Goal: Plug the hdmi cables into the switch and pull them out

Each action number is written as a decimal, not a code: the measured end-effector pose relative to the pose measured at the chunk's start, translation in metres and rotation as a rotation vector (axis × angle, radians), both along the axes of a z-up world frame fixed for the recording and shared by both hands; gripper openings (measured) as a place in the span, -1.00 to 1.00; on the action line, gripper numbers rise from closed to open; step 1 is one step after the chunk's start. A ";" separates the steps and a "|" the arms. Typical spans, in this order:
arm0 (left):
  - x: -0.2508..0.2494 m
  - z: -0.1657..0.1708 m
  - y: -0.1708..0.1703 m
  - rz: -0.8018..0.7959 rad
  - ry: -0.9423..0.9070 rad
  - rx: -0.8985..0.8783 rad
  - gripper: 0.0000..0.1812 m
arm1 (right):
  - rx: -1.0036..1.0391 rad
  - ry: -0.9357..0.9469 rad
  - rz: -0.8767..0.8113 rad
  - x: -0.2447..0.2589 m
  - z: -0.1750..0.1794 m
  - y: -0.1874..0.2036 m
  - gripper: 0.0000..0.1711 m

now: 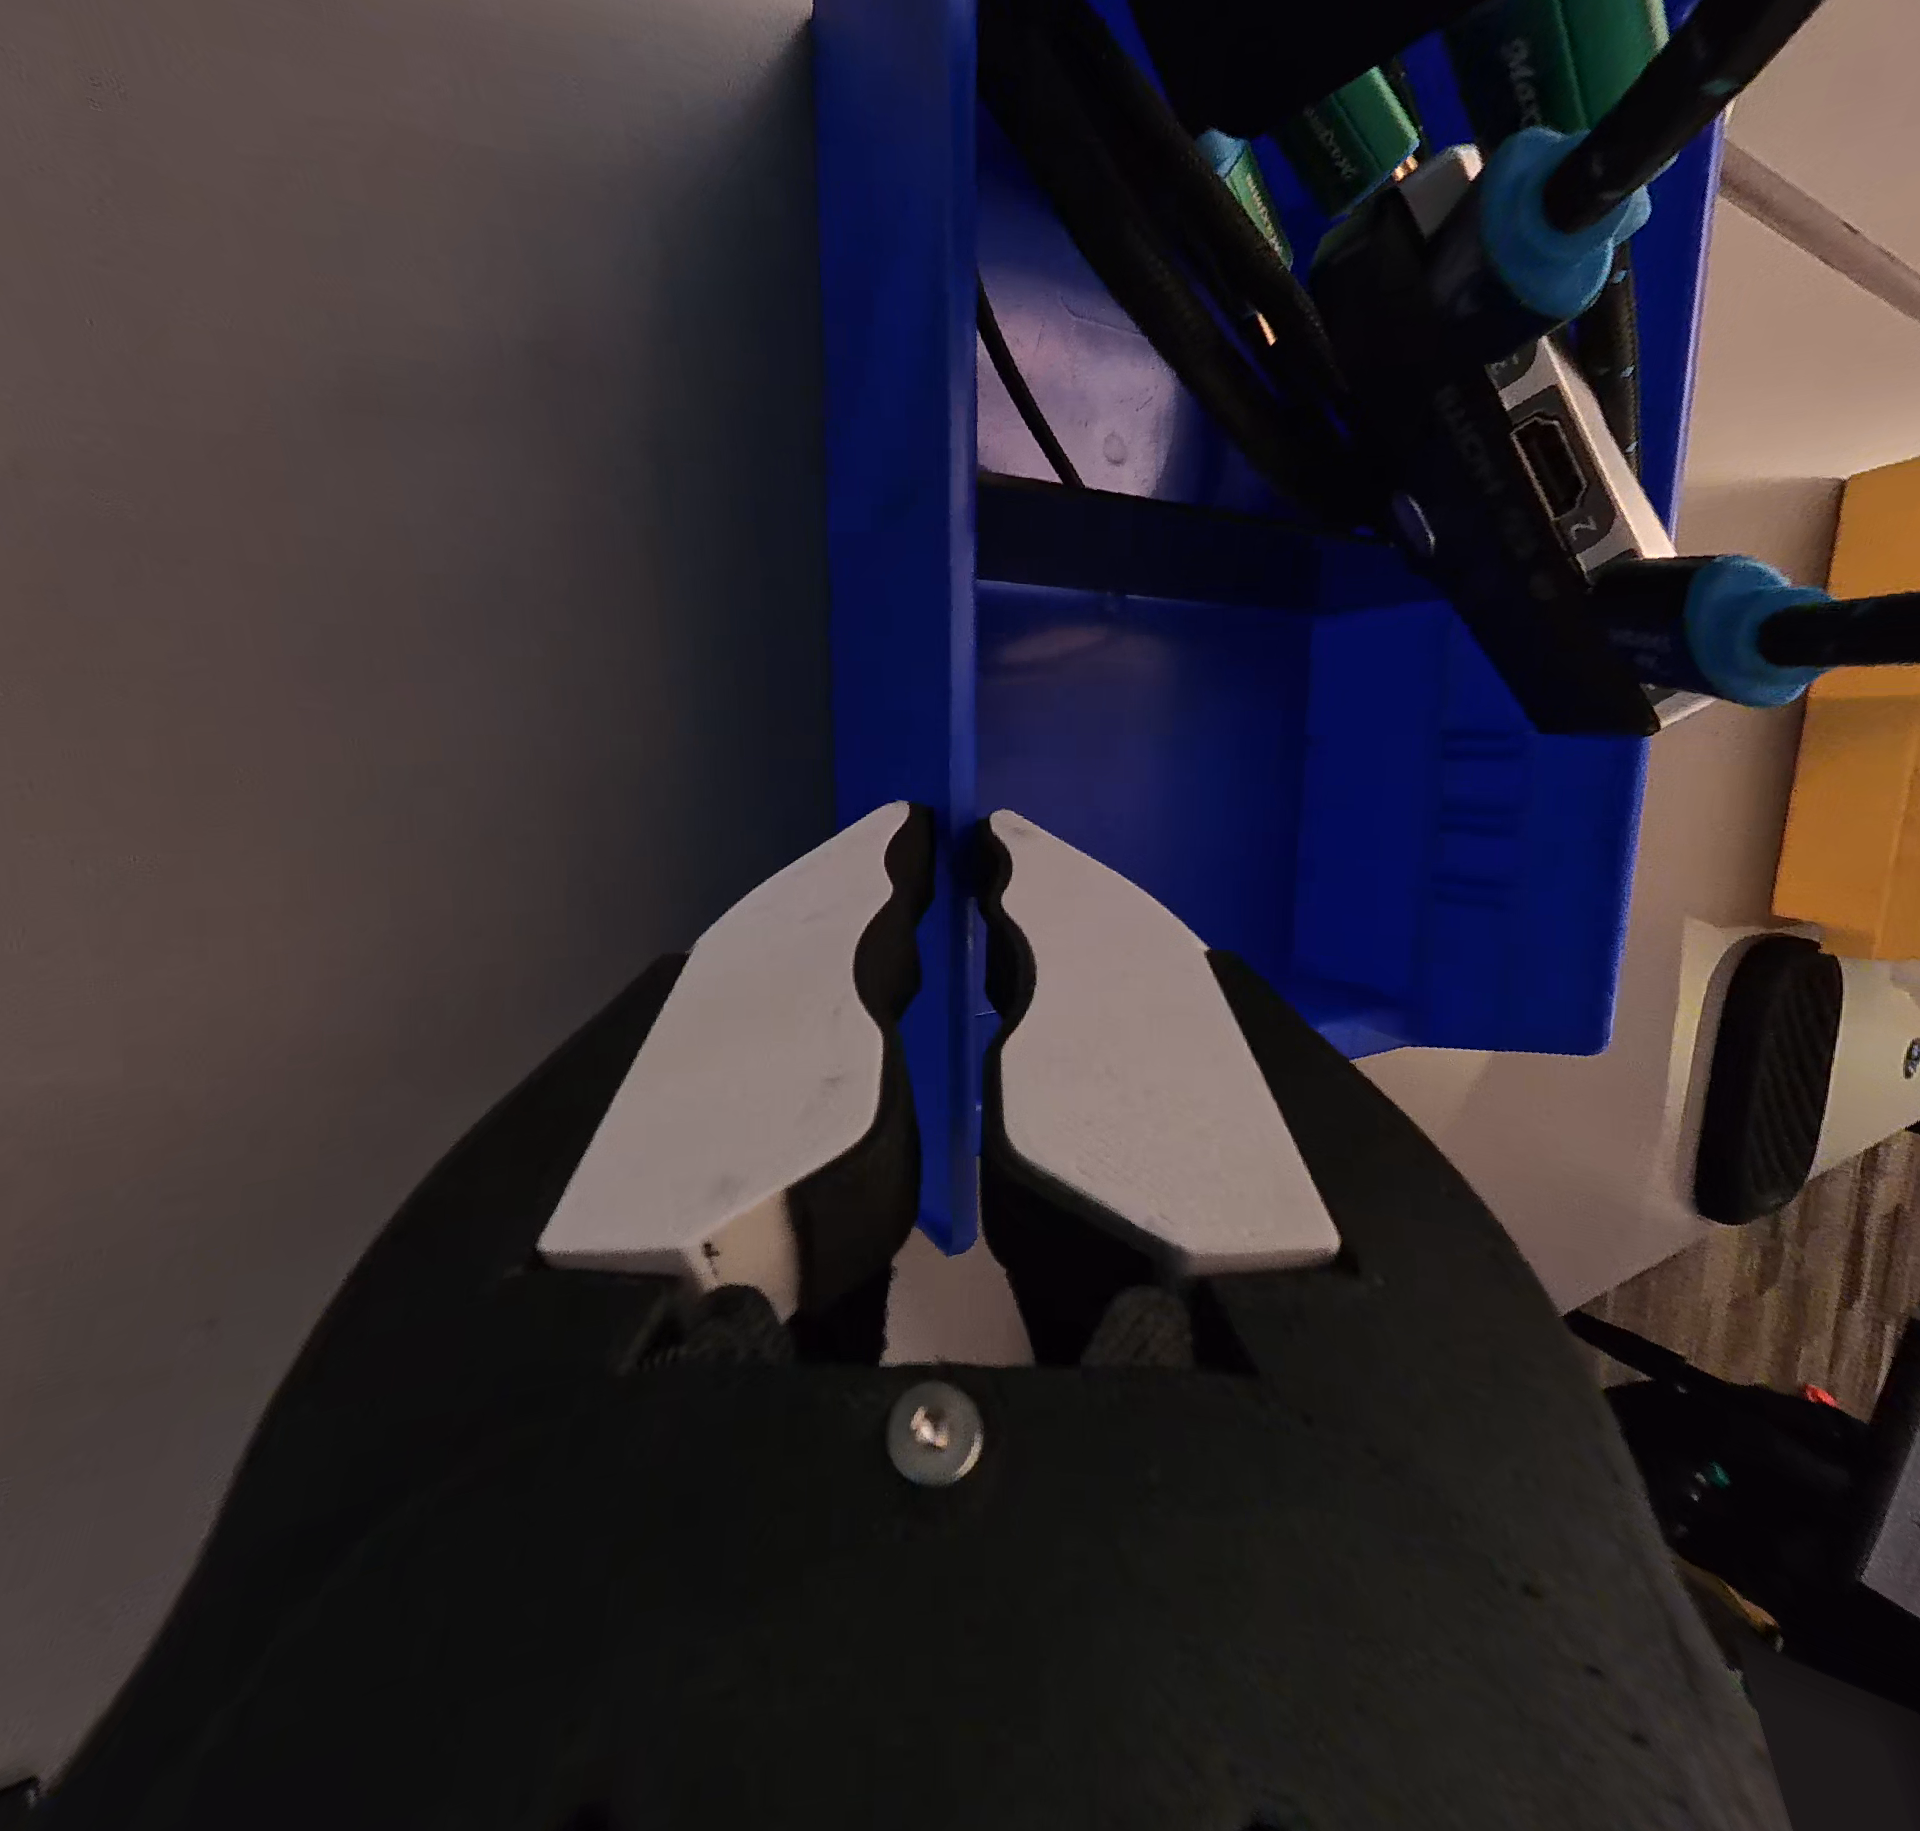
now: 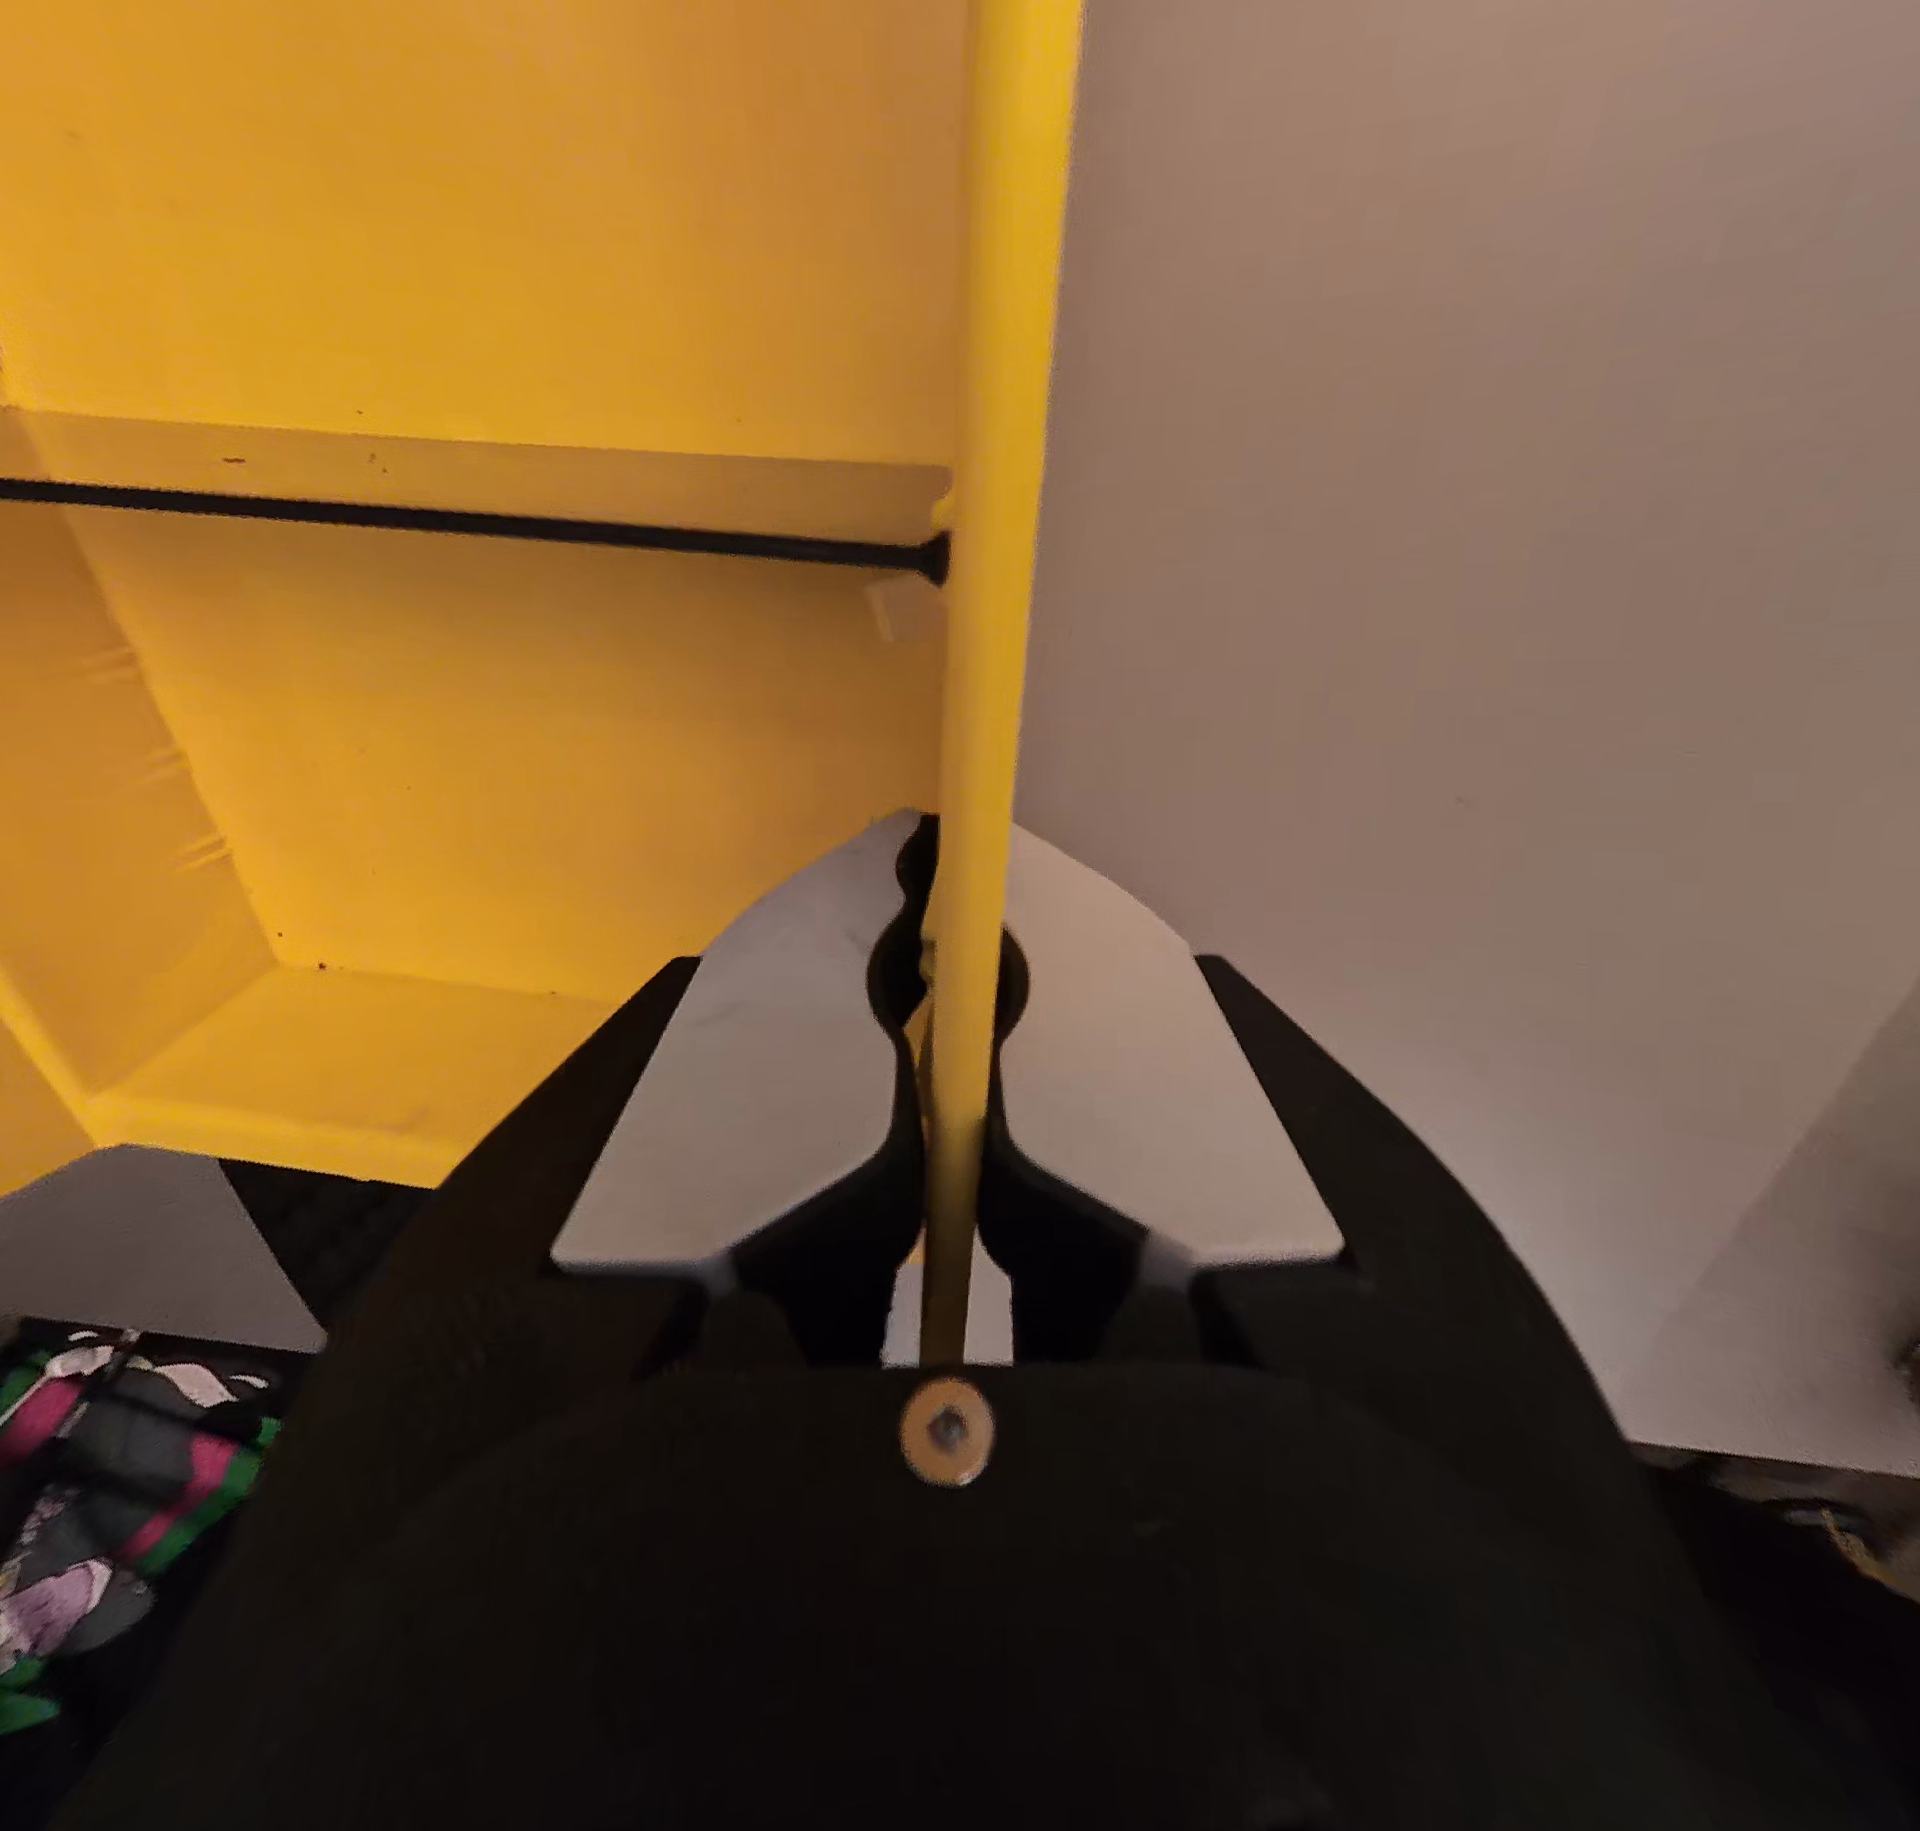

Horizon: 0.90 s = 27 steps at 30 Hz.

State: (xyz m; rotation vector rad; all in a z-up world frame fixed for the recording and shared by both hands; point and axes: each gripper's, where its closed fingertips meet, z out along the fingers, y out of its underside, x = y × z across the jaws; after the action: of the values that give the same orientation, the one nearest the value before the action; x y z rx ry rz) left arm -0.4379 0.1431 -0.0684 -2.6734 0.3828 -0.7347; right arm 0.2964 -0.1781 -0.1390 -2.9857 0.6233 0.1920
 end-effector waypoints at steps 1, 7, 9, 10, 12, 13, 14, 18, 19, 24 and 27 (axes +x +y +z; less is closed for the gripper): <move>0.000 0.000 0.000 -0.002 -0.005 0.000 -0.93 | -0.001 0.001 -0.011 0.001 0.000 -0.001 -0.94; 0.000 0.000 0.000 -0.006 -0.018 -0.002 -0.93 | -0.004 0.005 -0.066 0.003 0.000 -0.004 -0.94; 0.000 0.000 0.001 -0.005 -0.023 0.004 -0.93 | -0.007 0.003 -0.095 0.003 0.000 -0.003 -0.94; 0.000 0.000 0.001 -0.005 -0.025 0.005 -0.93 | -0.006 0.002 -0.094 0.003 0.000 -0.003 -0.95; 0.000 0.000 0.001 -0.002 -0.033 0.003 -0.92 | 0.001 0.003 -0.104 0.003 0.000 -0.003 -0.95; 0.000 0.000 0.001 -0.002 -0.038 0.001 -0.92 | 0.004 0.001 -0.107 0.002 0.000 -0.003 -0.94; 0.000 0.000 0.001 -0.004 -0.041 0.001 -0.92 | 0.004 0.003 -0.120 0.002 0.000 -0.004 -0.94; 0.000 0.000 0.001 -0.009 -0.044 0.002 -0.92 | 0.007 0.004 -0.161 0.001 0.000 -0.004 -0.95; 0.000 0.000 0.001 -0.008 -0.046 0.001 -0.92 | 0.006 0.006 -0.165 0.002 0.000 -0.004 -0.95; -0.001 0.001 0.001 0.002 -0.068 -0.003 -0.92 | 0.005 0.008 -0.188 0.006 0.000 -0.003 -0.94; -0.002 0.003 0.002 0.009 -0.068 0.006 -0.92 | 0.008 0.009 -0.189 0.007 0.000 -0.003 -0.95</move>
State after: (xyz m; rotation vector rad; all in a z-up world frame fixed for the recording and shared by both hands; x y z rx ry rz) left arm -0.4399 0.1447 -0.0654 -2.6345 0.3552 -0.8179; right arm 0.3031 -0.1812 -0.1394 -2.8971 0.8971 0.1933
